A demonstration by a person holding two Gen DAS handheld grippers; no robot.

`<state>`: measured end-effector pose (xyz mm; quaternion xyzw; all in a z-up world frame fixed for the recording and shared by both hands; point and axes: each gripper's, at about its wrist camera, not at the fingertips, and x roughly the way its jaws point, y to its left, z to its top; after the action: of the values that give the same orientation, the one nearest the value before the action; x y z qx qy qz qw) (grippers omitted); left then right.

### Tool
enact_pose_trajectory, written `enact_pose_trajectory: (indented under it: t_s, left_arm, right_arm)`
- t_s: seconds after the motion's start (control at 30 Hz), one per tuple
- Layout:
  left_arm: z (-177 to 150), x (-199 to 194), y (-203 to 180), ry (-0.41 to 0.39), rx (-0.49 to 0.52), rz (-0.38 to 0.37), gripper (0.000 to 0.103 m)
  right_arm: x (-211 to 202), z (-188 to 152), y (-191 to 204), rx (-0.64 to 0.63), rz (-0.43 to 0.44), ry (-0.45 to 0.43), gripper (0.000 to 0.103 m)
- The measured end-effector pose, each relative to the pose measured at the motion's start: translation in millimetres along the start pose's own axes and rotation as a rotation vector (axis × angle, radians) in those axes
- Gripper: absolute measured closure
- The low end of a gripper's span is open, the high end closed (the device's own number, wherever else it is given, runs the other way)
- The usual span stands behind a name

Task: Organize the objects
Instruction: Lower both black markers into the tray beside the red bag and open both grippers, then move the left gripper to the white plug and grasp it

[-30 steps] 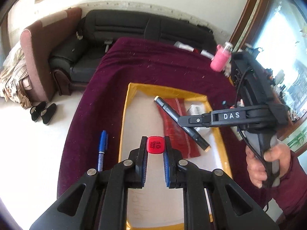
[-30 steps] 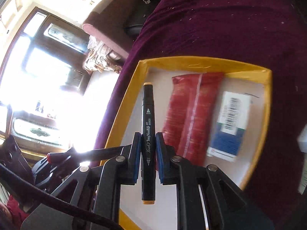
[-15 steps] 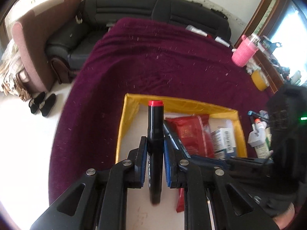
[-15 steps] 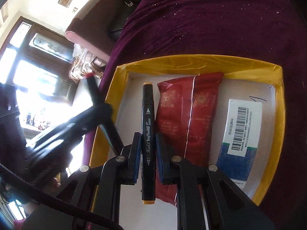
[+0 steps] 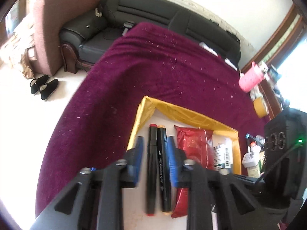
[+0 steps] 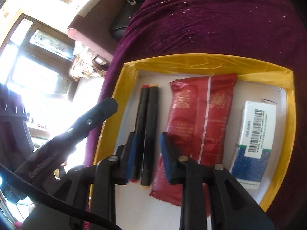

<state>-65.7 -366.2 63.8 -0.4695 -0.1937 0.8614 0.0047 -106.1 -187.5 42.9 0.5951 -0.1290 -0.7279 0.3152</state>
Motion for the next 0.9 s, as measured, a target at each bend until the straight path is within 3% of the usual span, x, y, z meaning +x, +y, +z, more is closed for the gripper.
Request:
enact_pose_trajectory:
  t_s: [0.17, 0.23, 0.37, 0.53, 0.57, 0.67, 0.8, 0.9]
  left_arm:
    - [-14.7, -30.4, -1.1, -0.046, -0.019, 0.028, 0.051]
    - [-22.6, -39.7, -9.2, -0.047, -0.006, 0.039, 0.048]
    - [-40.6, -51.6, -35.7, -0.021, 0.031, 0.003, 0.048]
    - [-64.2, -52.7, -96.8, 0.009, 0.131, -0.085, 0.044]
    - [-68.5, -49.8, -110.4, 0.016, 0.157, -0.093, 0.044]
    - [-79.3, -32.4, -154.0, 0.05, 0.242, -0.11, 0.044]
    - [-92.2, -1.1, -202.4, 0.097, 0.305, -0.119, 0.044]
    - [-101.3, 15.6, -231.7, 0.06, 0.393, -0.053, 0.044]
  right_arm:
    - [-28.4, -7.5, 5.5, -0.028, -0.03, -0.054, 0.077]
    - [-52.7, -14.9, 2.7, -0.048, -0.041, -0.078, 0.075]
    - [-113.2, -32.7, -7.6, -0.135, -0.127, -0.175, 0.058]
    - [-196.5, -72.3, -44.4, -0.231, -0.294, -0.325, 0.038]
    - [-216.3, -82.8, -60.6, -0.225, -0.345, -0.366, 0.033]
    - [-248.7, -97.1, -98.3, -0.161, -0.404, -0.429, 0.032]
    - [-277.8, -111.2, -161.7, -0.016, -0.376, -0.457, 0.032]
    - [-280.5, -118.8, -196.6, 0.063, -0.337, -0.465, 0.032]
